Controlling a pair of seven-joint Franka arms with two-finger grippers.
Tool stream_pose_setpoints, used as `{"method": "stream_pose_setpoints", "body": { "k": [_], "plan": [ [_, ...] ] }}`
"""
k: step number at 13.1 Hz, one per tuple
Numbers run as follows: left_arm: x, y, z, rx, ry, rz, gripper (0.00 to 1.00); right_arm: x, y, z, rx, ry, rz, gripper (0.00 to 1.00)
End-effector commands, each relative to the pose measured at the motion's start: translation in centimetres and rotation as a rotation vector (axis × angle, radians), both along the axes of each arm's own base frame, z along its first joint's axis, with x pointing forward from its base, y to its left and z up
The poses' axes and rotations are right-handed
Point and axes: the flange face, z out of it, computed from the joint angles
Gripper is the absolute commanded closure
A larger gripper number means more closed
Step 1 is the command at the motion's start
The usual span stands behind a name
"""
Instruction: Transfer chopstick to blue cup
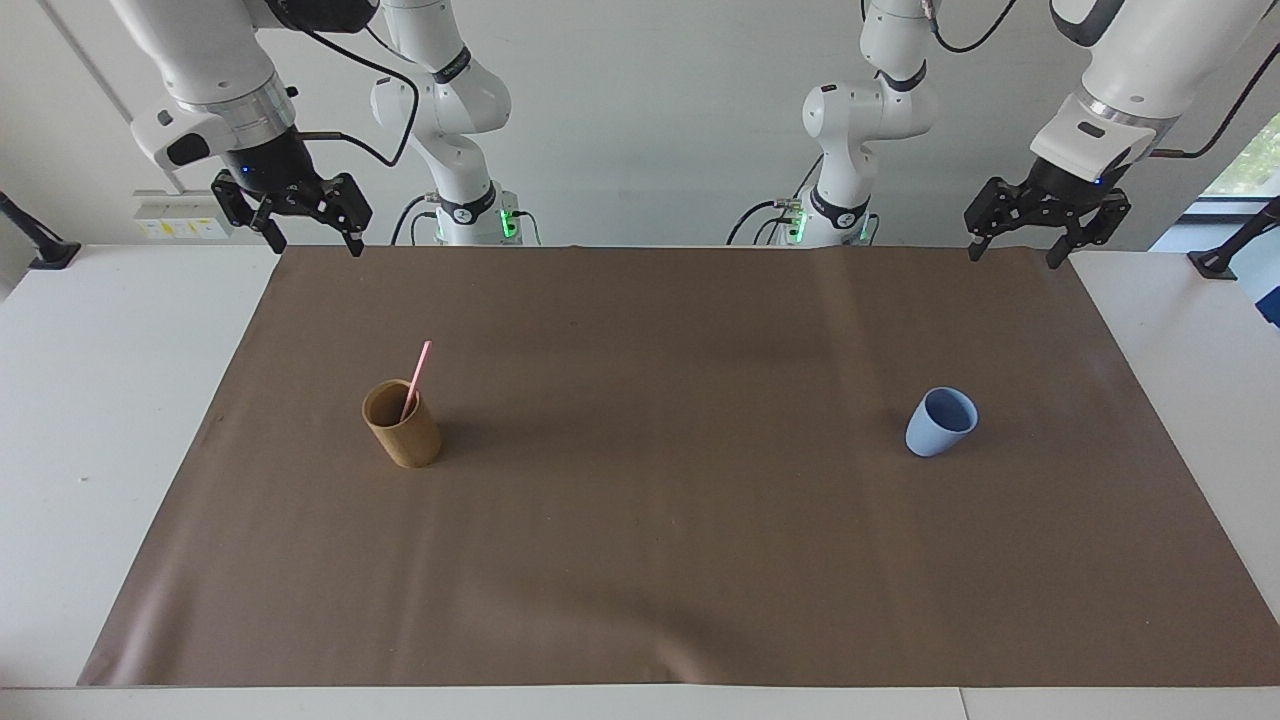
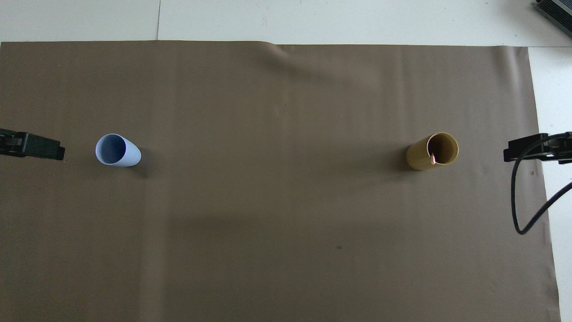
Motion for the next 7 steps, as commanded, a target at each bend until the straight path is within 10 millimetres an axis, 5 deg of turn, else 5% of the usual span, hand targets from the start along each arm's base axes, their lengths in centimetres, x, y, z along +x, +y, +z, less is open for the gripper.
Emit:
{"method": "stream_pose_setpoints", "body": {
  "k": [1,7],
  "plan": [
    [-0.63,0.42,0.17,0.017,0.009,0.000,0.00,-0.11,0.21,0.37,-0.009,-0.009,0.022,0.00],
    [-0.52,-0.35,0.21,0.013,0.004,-0.003,0.00,-0.08,0.24,0.25,0.000,-0.009,0.025,0.00]
  ]
}}
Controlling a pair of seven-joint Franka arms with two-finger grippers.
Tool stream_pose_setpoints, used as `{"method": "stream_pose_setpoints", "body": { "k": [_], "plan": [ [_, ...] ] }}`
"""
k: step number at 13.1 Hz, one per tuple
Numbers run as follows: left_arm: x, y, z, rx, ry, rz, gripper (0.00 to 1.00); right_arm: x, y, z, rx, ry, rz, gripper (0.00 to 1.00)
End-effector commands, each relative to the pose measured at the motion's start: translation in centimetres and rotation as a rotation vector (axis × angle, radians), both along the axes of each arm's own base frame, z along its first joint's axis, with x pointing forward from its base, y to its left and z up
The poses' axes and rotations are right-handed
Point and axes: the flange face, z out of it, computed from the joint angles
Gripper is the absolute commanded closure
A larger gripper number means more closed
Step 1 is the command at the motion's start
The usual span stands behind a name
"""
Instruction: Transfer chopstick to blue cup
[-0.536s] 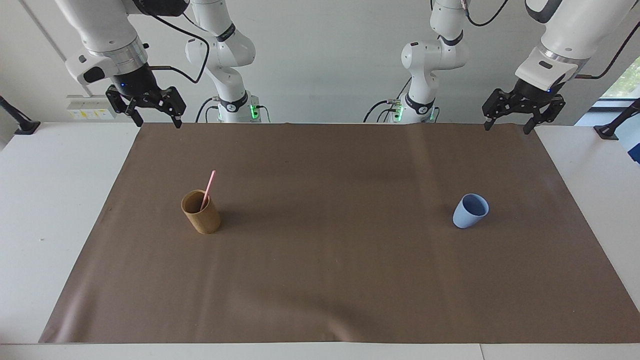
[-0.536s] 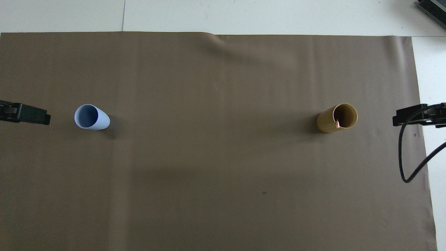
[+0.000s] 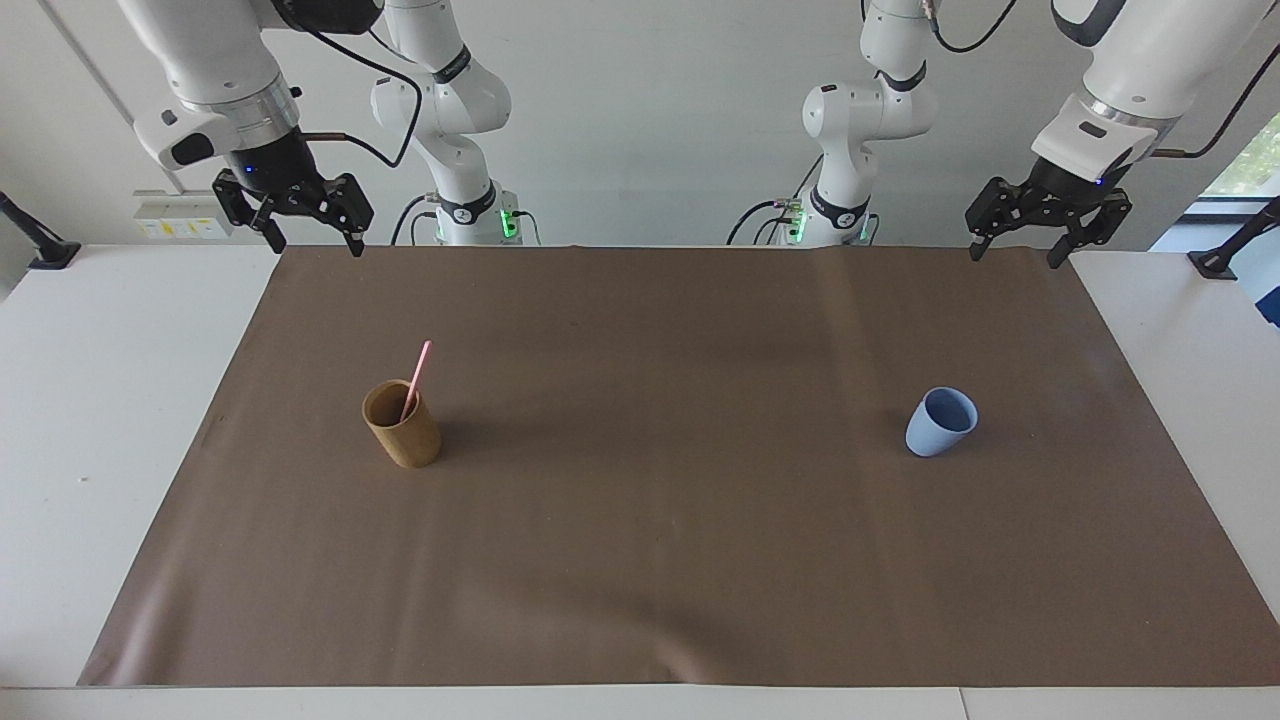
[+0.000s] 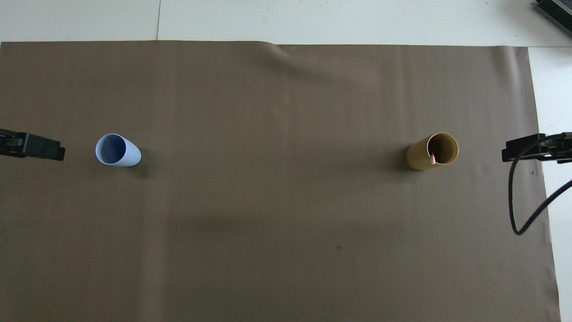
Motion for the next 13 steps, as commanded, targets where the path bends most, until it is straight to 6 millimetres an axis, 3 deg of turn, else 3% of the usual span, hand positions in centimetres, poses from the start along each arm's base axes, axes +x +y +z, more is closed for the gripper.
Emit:
{"method": "stream_pose_setpoints", "body": {
  "k": [1,13],
  "plan": [
    [-0.51,-0.14,0.13,0.012,0.006,0.001,0.00,-0.17,-0.14,0.23,0.002,-0.006,0.018,0.00],
    [-0.39,0.43,0.13,0.012,0.000,0.004,0.00,-0.27,-0.05,-0.04,0.003,0.000,0.029,0.00]
  ]
}}
